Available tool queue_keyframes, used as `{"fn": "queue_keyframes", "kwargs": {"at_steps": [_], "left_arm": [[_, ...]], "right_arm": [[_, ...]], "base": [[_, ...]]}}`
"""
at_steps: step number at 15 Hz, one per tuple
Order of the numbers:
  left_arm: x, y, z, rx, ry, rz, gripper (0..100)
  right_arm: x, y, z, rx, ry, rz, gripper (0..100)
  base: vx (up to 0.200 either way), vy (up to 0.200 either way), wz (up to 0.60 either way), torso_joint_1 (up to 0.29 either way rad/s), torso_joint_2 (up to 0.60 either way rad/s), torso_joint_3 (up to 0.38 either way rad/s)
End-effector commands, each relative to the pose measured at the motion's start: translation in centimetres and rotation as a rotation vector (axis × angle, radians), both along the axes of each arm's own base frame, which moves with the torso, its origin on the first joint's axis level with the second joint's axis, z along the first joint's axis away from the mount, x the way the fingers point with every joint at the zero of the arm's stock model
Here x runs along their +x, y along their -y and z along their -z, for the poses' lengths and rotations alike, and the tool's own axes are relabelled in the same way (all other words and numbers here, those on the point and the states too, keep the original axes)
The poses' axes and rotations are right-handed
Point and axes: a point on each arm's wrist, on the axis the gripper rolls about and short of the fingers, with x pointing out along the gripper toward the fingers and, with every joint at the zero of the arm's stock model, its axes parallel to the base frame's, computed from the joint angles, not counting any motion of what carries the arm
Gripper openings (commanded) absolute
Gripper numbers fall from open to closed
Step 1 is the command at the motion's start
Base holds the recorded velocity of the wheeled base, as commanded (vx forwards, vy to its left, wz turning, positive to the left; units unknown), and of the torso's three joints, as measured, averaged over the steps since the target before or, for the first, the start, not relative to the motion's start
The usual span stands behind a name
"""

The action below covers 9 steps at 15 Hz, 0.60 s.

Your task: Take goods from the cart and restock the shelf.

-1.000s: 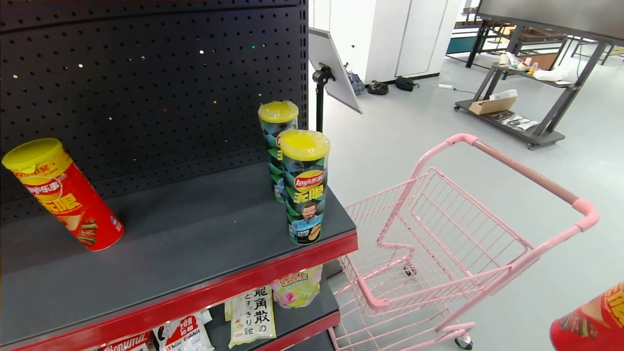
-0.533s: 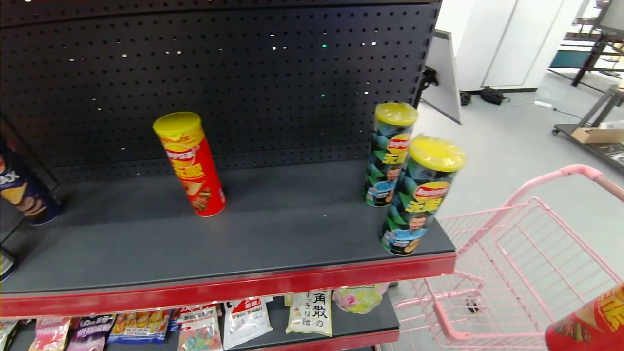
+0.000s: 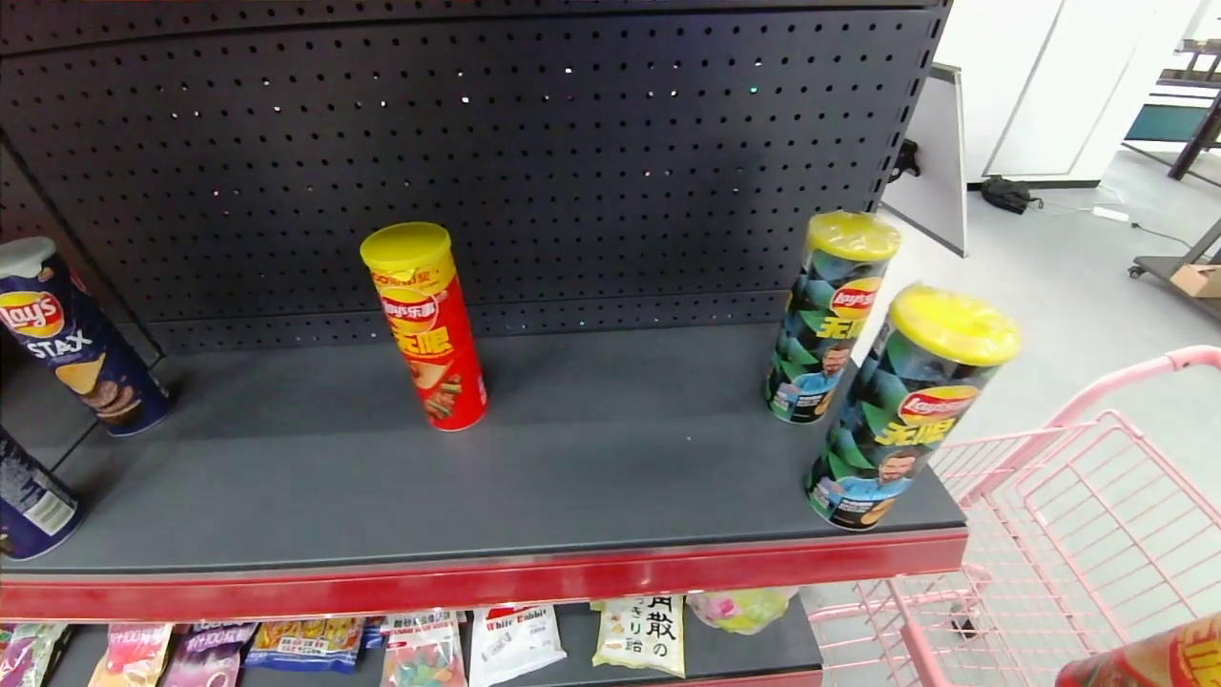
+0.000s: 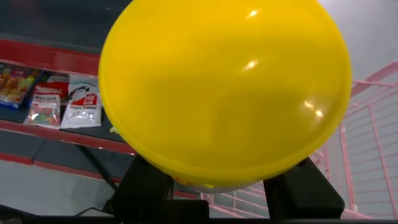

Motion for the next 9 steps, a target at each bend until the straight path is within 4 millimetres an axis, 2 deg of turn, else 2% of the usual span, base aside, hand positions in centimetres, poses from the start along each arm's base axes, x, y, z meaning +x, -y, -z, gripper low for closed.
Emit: {"fn": "queue_keyframes", "kwargs": {"at_steps": [1, 9], "left_arm": [[0.01, 0.0, 0.0, 0.0, -0.001, -0.002, 100], [0.01, 0.0, 0.0, 0.0, -0.001, -0.002, 100]], "right_arm": [[-1.52, 0.13, 1.69, 0.004, 0.074, -0.049, 0], [-1.87, 0.14, 1.87, 0.013, 0.091, -0.084, 0]], "base": [[0.0, 0.2, 0.0, 0.007, 0.0, -0.002], [0.0, 0.2, 0.0, 0.003, 0.0, 0.001]]}}
